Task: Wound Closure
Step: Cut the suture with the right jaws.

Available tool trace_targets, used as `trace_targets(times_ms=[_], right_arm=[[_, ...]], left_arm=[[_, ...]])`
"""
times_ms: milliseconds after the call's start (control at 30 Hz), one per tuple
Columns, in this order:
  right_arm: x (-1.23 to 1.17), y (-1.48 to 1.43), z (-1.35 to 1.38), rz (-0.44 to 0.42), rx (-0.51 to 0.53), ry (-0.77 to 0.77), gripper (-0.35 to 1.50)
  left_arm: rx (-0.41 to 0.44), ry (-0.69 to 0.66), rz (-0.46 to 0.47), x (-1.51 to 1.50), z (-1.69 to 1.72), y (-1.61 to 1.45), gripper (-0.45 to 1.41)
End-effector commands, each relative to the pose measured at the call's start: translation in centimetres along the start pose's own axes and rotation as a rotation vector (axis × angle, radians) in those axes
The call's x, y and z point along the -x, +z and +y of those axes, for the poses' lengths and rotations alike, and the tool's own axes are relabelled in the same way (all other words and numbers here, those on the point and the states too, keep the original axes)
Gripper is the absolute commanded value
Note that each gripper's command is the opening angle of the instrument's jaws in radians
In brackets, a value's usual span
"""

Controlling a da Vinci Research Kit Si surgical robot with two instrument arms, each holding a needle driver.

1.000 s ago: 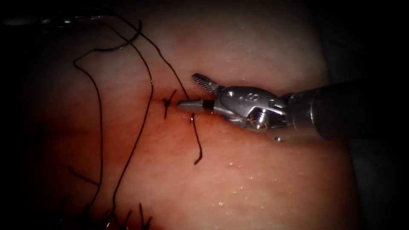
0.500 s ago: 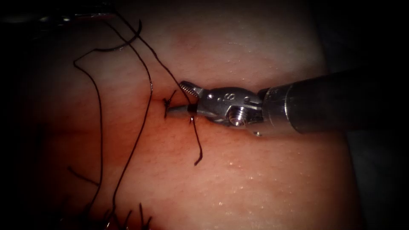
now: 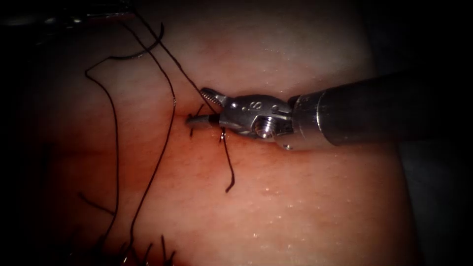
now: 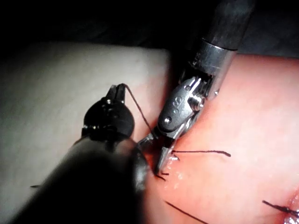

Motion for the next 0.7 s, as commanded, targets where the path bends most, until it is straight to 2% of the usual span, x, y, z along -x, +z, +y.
trace_targets(times_ms=[33,567,700], right_arm=[[0.01,0.09,-0.06,0.009,0.003,0.002,1.35],[-0.06,0.14,-0.13,0.038,0.013,-0.002,1.38],[-0.07,0.17,-0.14,0.041,0.005,-0.001,1.33]], left_arm=[[-0.002,0.002,0.001,0.00,-0.01,0.09,-0.45],[-0.001,0.003,0.005,-0.03,0.02,0.10,-0.45],[0.001,0.002,0.006,-0.03,0.01,0.09,-0.45]])
